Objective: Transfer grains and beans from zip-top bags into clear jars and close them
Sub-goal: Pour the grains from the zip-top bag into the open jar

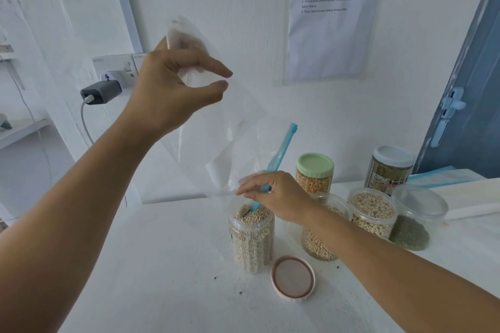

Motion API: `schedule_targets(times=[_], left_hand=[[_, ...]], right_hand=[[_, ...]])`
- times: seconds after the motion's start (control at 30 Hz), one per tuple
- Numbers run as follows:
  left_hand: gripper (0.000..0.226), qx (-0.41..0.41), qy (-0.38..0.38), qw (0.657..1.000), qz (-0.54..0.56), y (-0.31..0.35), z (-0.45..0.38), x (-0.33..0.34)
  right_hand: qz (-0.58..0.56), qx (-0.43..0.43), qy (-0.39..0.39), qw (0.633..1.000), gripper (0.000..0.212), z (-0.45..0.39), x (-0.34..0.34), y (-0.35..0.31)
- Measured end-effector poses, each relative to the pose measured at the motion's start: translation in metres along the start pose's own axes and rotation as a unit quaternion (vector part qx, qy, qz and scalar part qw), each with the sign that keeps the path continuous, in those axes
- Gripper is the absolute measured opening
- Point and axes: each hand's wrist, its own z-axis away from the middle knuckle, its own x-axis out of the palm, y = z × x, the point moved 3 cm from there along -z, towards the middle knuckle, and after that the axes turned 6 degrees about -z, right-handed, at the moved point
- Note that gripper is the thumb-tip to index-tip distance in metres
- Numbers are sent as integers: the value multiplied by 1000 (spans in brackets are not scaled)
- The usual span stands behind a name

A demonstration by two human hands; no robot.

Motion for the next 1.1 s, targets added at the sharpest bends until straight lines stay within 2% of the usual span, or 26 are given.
schedule_targets(times=[0.1,0.27,0.47,0.73,0.93,1.03,1.1], left_hand=[[28,17,-33,998,-40,1,-1,-5],[26,45,5,997,-56,5,-10,-17],[21,51,23,997,-58,9,-18,-16],[28,60,30,997,-47,12,-26,-9],[20,66,16,995,-71,18,-27,-8],[19,41,-1,997,-66,17,-23,-13],[29,3,-12,999,-43,16,-20,-16]], right_hand=[[-1,-7,17,1000,16,-2,-2,-2],[-29,-14,56,998,19,-3,-3,0],[-18,-7,25,999,34,-2,-6,-1],[-20,-23,73,997,28,0,-7,-5],[-32,-12,24,999,26,1,-2,-6],[-29,-1,37,999,20,2,-8,-3],[-13,5,43,999,19,2,-11,2]])
